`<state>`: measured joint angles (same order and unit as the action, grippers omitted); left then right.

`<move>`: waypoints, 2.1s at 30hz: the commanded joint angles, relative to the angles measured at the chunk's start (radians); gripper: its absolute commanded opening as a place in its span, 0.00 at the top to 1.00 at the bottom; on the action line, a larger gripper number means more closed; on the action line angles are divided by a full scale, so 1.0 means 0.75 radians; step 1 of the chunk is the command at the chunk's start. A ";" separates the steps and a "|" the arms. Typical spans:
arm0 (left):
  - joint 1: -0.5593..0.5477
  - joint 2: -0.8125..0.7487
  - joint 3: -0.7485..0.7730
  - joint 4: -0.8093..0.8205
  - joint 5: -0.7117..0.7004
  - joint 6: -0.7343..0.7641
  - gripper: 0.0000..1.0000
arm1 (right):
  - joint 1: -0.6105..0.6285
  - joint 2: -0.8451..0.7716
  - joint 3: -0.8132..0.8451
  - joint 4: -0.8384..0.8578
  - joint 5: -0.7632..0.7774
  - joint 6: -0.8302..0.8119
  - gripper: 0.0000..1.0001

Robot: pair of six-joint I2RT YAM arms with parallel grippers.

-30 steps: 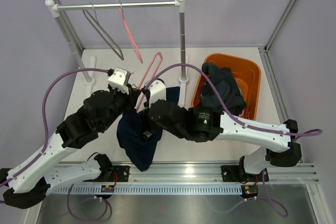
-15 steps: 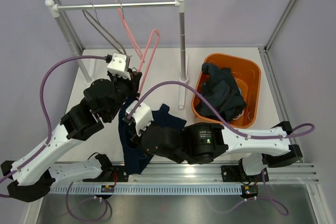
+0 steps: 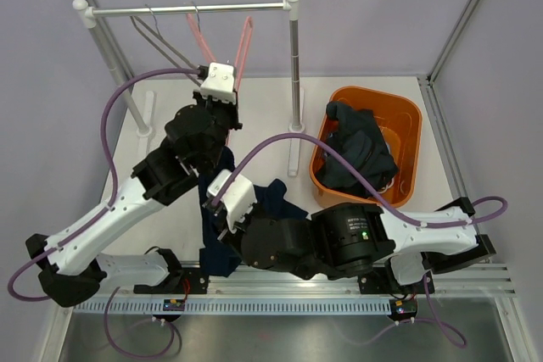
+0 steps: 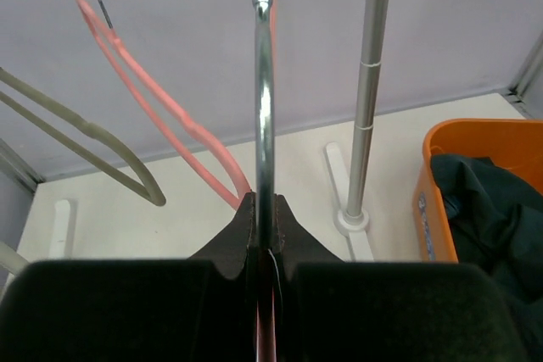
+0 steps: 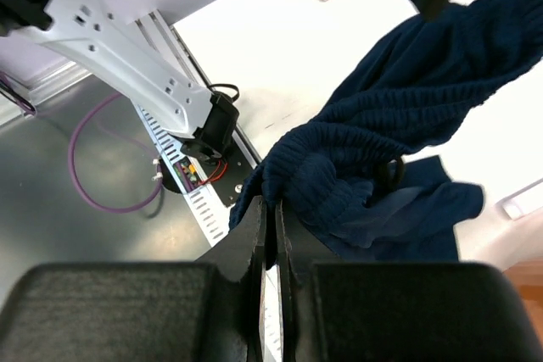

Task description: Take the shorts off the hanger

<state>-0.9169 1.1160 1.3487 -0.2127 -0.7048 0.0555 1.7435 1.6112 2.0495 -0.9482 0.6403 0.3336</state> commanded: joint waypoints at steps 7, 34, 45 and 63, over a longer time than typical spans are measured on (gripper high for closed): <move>0.061 0.144 0.202 0.273 -0.069 0.141 1.00 | 0.087 -0.017 0.217 -0.214 0.236 0.079 1.00; 0.059 -0.267 0.059 -0.215 0.211 -0.131 1.00 | -0.901 -0.255 0.376 1.350 0.760 -1.462 1.00; 0.059 -0.298 -0.029 -0.232 0.259 -0.154 1.00 | -1.391 -0.064 0.685 1.169 0.621 -1.353 1.00; 0.059 -0.322 -0.095 -0.215 0.255 -0.139 1.00 | -1.492 0.001 0.528 0.604 0.363 -0.766 1.00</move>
<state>-0.8757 0.8909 1.2755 -0.4324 -0.5262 -0.0502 0.6323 1.6497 2.4462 -0.4656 0.9775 -0.3298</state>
